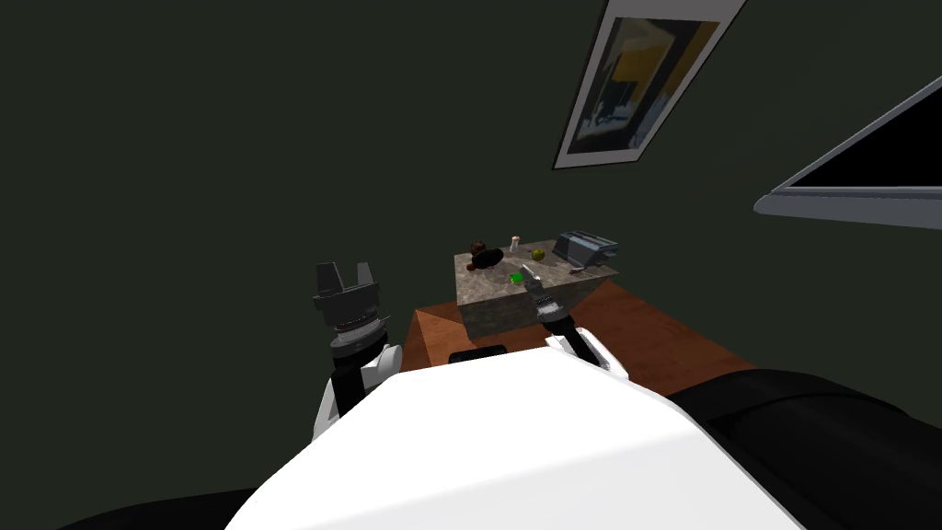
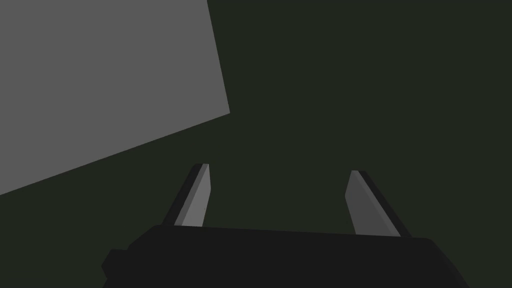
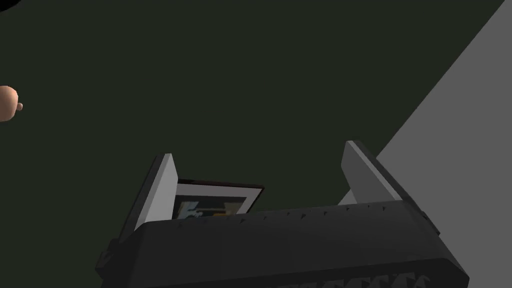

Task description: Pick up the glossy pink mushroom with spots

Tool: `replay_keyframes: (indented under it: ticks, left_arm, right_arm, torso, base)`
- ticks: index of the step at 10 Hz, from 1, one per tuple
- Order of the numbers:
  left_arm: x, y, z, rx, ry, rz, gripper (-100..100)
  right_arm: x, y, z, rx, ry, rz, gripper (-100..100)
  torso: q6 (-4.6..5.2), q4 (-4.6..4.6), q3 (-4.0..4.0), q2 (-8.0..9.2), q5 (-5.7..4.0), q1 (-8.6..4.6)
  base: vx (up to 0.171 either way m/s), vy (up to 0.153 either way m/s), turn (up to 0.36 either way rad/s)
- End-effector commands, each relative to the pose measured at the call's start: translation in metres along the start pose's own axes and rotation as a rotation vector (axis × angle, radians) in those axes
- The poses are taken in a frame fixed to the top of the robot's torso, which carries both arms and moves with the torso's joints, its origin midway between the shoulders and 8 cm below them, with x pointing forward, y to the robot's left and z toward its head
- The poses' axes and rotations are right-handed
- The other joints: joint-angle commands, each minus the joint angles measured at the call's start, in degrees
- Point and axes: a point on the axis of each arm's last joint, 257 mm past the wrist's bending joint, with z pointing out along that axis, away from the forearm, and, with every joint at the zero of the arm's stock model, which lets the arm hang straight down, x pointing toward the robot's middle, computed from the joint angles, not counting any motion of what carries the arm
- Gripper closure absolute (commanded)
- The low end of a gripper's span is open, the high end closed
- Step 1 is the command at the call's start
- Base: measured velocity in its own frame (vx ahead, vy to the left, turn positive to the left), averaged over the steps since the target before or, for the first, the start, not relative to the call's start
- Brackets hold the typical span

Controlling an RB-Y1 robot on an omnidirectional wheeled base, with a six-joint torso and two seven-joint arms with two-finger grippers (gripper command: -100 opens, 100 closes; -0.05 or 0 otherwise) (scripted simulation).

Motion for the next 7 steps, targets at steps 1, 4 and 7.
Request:
replay_keyframes:
  ticks: [1,4,7]
  left_arm:
    - [0.000,0.000,0.000,0.000,0.000,0.000,0]
    - [0.000,0.000,0.000,0.000,0.000,0.000,0]
    - [0.000,0.000,0.000,0.000,0.000,0.000,0]
  right_arm:
    - [0.008,-0.016,-0.007,0.025,0.057,-0.055,-100]
    - [0.015,-0.032,-0.014,0.043,0.132,-0.121,-100]
    - [0.026,-0.065,-0.032,0.087,0.244,-0.233,-100]
  torso:
    - [0.00,0.00,0.00,0.00,0.00,0.00]
    - [-0.01,0.00,0.01,0.01,0.01,0.10]
    - [0.00,-0.01,-0.02,-0.03,0.01,0.03]
  base:
    - [-0.039,0.098,0.074]
    - [-0.029,0.093,0.048]
    - [-0.017,0.093,0.074]
